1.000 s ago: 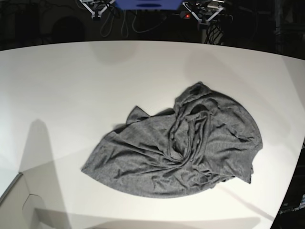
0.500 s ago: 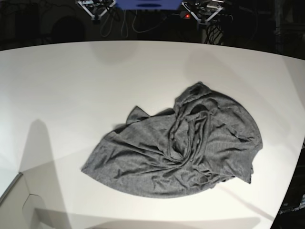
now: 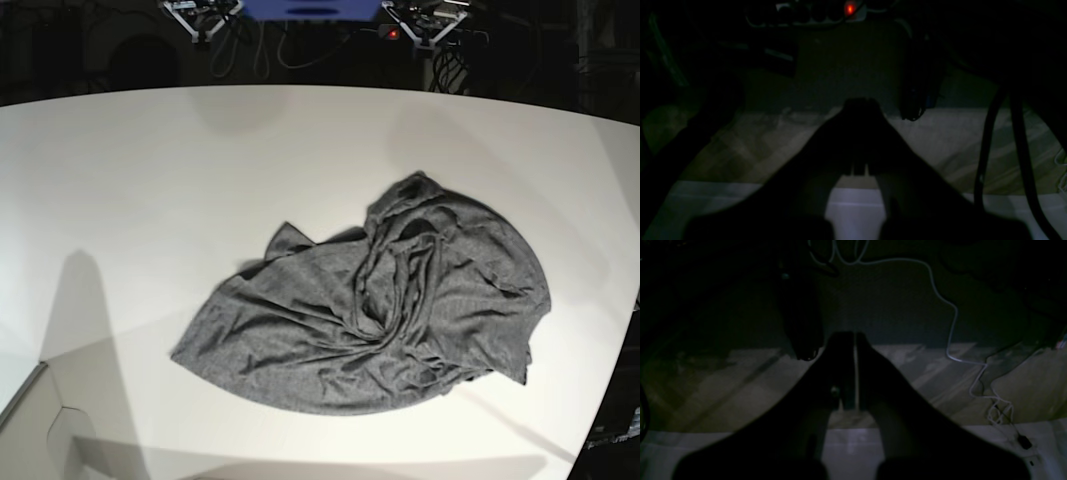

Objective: Layout the t-shirt on the table in an organized manner, then fold the t-shirt properly

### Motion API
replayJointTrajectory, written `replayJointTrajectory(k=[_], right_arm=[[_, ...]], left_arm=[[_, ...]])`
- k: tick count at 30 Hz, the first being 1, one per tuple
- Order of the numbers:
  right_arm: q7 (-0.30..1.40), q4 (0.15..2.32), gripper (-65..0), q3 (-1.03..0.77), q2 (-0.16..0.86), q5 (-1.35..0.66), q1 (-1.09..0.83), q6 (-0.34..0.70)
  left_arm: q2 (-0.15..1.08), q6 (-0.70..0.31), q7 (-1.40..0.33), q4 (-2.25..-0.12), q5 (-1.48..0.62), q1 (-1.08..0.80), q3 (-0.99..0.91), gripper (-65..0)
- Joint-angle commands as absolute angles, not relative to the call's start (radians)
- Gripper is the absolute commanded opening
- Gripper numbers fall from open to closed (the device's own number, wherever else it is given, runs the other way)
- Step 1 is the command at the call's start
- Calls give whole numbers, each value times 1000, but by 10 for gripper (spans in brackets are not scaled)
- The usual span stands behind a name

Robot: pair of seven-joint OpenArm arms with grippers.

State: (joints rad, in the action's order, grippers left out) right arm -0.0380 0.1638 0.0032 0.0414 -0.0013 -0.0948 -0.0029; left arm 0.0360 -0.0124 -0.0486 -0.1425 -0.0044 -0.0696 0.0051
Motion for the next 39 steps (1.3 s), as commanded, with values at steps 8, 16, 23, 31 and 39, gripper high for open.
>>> replayJointTrajectory(k=[8,16,23,31,39], right_arm=[[-45,165,-650,7,45,-2,-101,2],[-42,165,-650,8,61,-1,-101,2],[-41,165,-650,8,71,-1,-96,2],[-39,165,-650,7,67,-1,-73,2],[-48,166,-650,4,64,-1,-99,2]], left_arm=[[44,-4,-44,-147,-1,-76,7,-648],[41,-4,-41,-147,-5,-91,5,-648],[35,-4,-48,-147,-1,-85,5,-648],[35,-4,-45,-147,-1,-84,5,-648],[44,-4,-48,-211,-7,-101,7,-648]])
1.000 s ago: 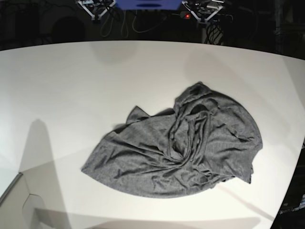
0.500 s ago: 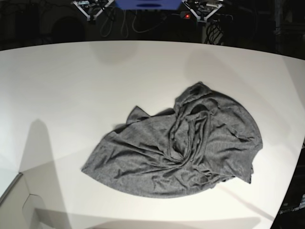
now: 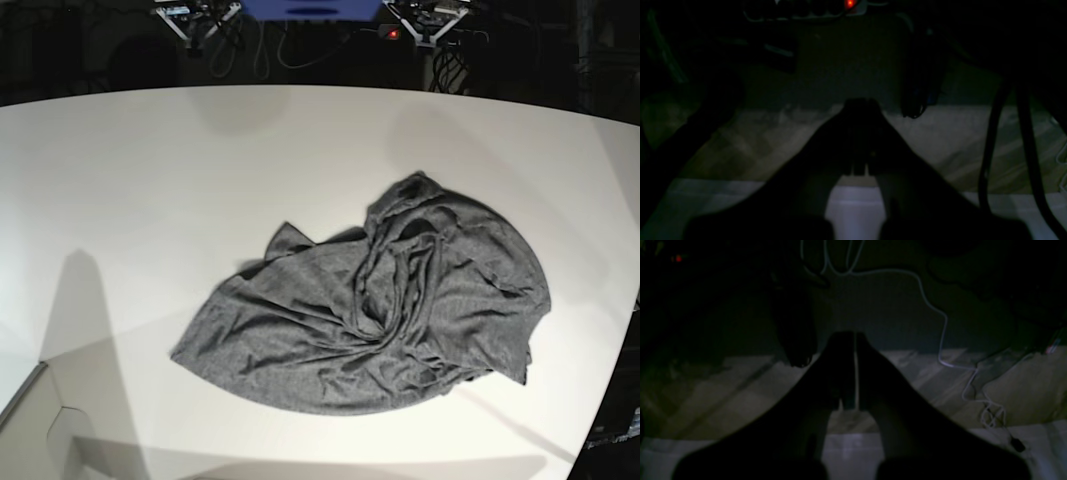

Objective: Layout the t-shirt on the table in an organized manner, then fold the t-shirt properly

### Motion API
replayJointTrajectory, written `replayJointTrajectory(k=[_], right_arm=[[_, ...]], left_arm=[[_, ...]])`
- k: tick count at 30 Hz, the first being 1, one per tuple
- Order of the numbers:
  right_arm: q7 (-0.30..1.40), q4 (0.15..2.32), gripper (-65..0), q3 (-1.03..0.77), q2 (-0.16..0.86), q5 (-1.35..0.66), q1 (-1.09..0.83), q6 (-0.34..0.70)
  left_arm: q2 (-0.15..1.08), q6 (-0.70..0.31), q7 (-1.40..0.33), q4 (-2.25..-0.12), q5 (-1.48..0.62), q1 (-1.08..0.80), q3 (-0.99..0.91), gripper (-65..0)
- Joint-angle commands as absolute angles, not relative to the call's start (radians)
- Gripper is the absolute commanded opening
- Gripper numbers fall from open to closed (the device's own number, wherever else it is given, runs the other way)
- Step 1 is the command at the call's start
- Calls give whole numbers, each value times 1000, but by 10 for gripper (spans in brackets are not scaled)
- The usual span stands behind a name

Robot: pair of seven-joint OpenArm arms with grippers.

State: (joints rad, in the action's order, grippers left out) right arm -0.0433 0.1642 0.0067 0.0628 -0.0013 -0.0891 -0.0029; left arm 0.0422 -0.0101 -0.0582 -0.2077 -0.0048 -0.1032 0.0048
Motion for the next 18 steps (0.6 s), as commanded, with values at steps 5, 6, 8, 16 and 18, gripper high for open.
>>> replayJointTrajectory(k=[5,6,8,16,18], right_arm=[[-45,349,-650,5,73,-1,-232,4],[-44,409,-650,4,77,-1,-268,4],[-42,562,-650,-1,91,-1,-361,4],[-39,1112,-650,-21,119,-5,-674,4],[-39,1208,-650,-62,119,-5,-725,4]], left_arm=[[79,-5,-53,-421,-7,-245,2,-648],[85,-5,-59,-464,-8,-274,2,-648],[96,-5,-88,-585,-8,-337,1,-649],[151,-5,-197,-1125,-8,-616,1,-649],[160,-5,-220,-1248,-8,-677,1,-649]])
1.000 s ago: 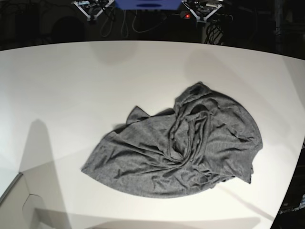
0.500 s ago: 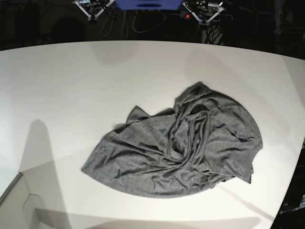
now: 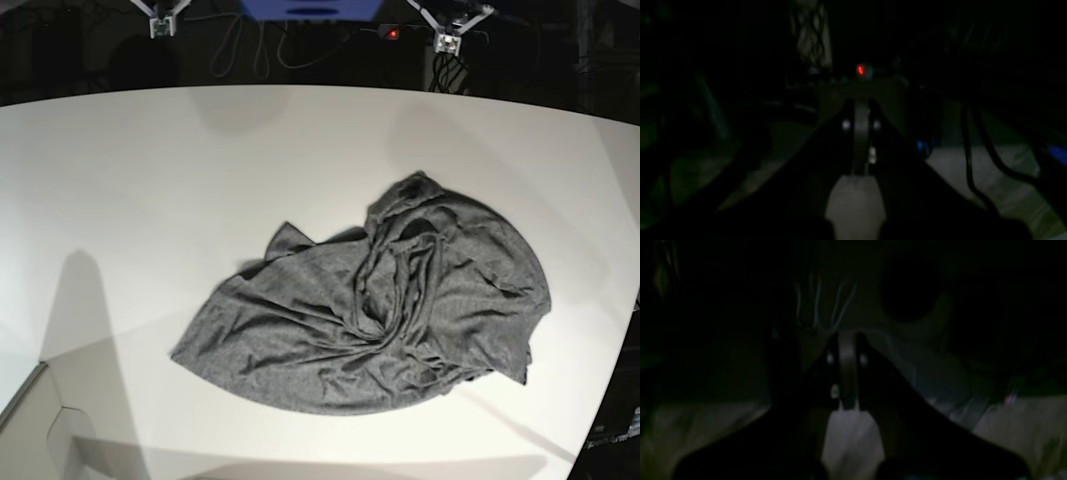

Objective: Layout the t-shirt on the table in an organized manner, then fold the t-shirt properly
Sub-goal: 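Move the left gripper down to grasp an edge of the grey t-shirt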

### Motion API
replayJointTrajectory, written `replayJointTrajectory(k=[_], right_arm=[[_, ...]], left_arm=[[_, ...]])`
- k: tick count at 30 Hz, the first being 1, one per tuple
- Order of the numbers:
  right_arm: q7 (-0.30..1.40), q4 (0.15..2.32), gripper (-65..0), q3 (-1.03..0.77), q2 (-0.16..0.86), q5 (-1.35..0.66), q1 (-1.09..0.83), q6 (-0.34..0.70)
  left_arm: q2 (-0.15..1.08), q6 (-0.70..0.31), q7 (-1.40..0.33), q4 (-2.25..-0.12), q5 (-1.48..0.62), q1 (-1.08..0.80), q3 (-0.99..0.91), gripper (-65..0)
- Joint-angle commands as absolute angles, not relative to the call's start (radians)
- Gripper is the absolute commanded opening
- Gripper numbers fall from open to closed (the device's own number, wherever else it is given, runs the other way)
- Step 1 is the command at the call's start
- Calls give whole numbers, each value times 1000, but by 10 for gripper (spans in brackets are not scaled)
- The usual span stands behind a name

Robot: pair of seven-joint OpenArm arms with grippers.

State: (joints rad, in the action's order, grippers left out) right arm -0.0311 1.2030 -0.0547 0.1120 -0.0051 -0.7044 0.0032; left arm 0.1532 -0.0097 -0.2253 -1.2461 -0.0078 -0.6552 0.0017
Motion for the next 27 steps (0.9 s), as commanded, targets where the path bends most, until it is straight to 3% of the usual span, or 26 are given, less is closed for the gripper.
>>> replayJointTrajectory(k=[1,16,23,27], right_arm=[[-39,1247,-650,-81,119,-5,-742,4],[-39,1867,-650,-237,99,-5,-961,5],[-39,2026,-650,-229,39,-5,-909,5],[-39,2026,-650,-229,2,-5,-857,5]], left_arm=[[163,-5,-228,-1303,-8,-702,1,-649],[189,2,-237,-1994,-8,-1023,-1,-649],[182,4,-234,-2026,-27,-969,-16,-645],[171,-1,-239,-2026,-197,-892,-125,-631]])
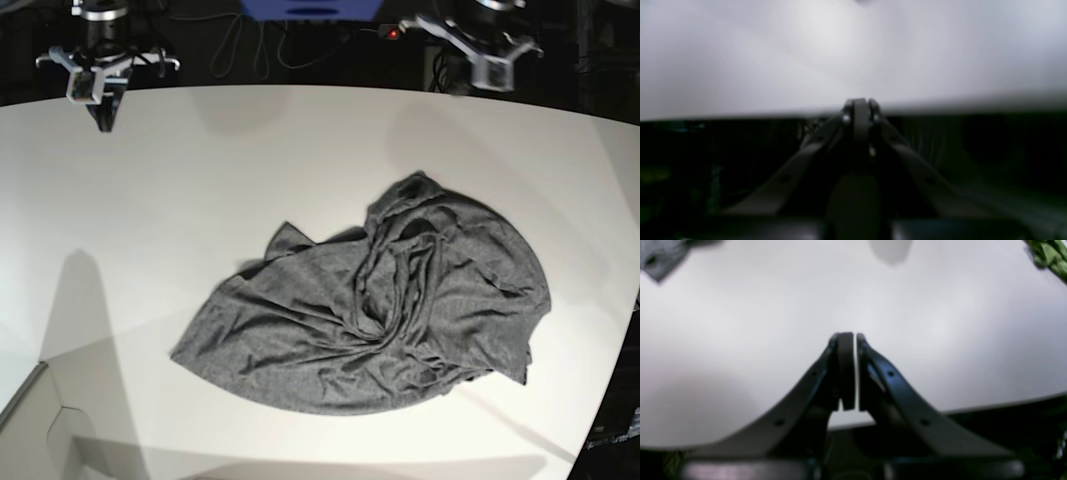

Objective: Layout the t-shirt on the table in an organized manner, then fold the t-shirt properly
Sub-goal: 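Move the left gripper down to grasp an edge of the grey t-shirt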

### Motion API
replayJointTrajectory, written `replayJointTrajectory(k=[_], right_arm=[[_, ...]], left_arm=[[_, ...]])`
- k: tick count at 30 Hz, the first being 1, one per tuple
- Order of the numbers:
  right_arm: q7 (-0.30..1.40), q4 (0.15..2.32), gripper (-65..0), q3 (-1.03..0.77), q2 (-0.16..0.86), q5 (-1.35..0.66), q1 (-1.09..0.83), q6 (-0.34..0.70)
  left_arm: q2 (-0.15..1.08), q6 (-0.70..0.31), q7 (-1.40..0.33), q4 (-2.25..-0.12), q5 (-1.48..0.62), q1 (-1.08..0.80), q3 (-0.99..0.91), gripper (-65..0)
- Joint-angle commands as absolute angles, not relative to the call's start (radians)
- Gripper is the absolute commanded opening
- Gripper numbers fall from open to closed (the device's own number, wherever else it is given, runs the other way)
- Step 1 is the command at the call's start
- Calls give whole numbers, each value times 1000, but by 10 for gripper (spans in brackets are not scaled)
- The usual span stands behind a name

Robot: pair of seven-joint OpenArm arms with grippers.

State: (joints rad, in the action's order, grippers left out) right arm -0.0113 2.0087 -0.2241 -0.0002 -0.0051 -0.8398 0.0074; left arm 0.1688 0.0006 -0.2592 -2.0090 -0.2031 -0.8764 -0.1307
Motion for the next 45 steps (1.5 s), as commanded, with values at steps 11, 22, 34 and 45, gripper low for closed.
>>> replayJointTrajectory(k=[11,22,34,45], right_arm=[[-39,2028,-395,-229,5,-5,-792,5],[-38,2025,-344,-234,7,-2,-776,5],[51,2025,-344,-236,24,-1,-773,5],[51,2025,-344,-237,22,-1,-777,5]], left_arm=[[193,-4,-239,-2011,-446,-676,-461,-269],[197,-4,-240,-1646,-483,-266,-544,-264],[243,-5,-234,-1173,-481,90,-479,-265],[263,-5,-229,-946,-483,246,-317,-265]])
